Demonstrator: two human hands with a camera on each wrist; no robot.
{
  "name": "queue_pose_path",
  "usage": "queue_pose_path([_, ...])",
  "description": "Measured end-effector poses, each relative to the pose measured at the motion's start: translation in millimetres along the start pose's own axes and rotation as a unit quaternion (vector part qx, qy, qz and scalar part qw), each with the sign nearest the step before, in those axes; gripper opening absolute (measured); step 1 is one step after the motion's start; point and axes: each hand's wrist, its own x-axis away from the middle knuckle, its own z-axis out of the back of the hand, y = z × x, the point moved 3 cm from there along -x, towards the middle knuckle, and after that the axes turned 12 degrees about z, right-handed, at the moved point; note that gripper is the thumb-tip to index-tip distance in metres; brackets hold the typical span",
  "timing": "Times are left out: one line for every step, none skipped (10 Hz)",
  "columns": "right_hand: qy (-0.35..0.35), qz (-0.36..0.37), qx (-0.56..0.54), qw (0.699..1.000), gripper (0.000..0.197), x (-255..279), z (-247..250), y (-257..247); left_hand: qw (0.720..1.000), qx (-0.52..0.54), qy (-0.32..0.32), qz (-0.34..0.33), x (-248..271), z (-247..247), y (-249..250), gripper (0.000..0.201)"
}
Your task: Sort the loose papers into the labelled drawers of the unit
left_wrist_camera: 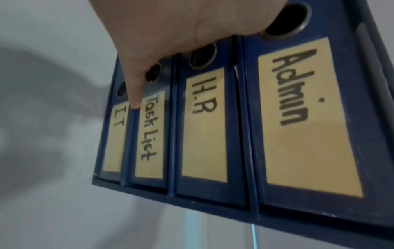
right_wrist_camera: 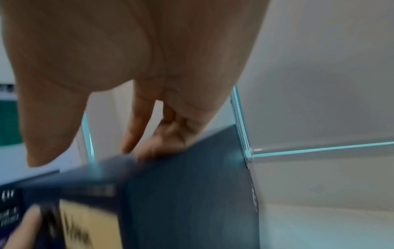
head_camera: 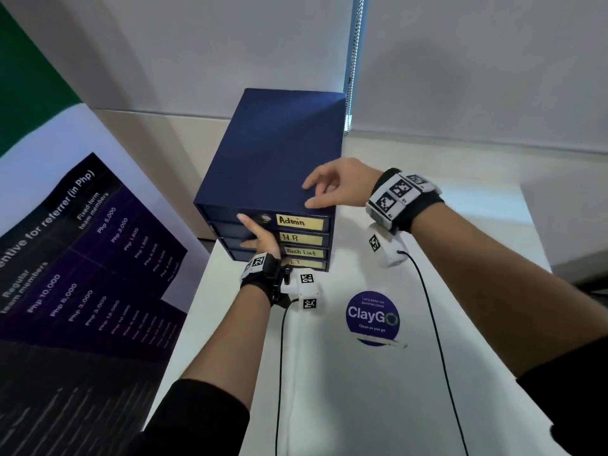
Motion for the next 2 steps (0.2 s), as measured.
queue_pose_path([0.119, 0.041, -0.033, 0.992, 0.025, 29, 62, -36, 0.997, -0.08, -0.014, -0.012, -20, 14, -7, 0.155])
queue_pose_path([0.239, 0.159, -0.035, 0.957, 0.025, 84, 126, -103, 0.971, -0.237, -0.009, -0.035, 31, 40, -14, 0.103])
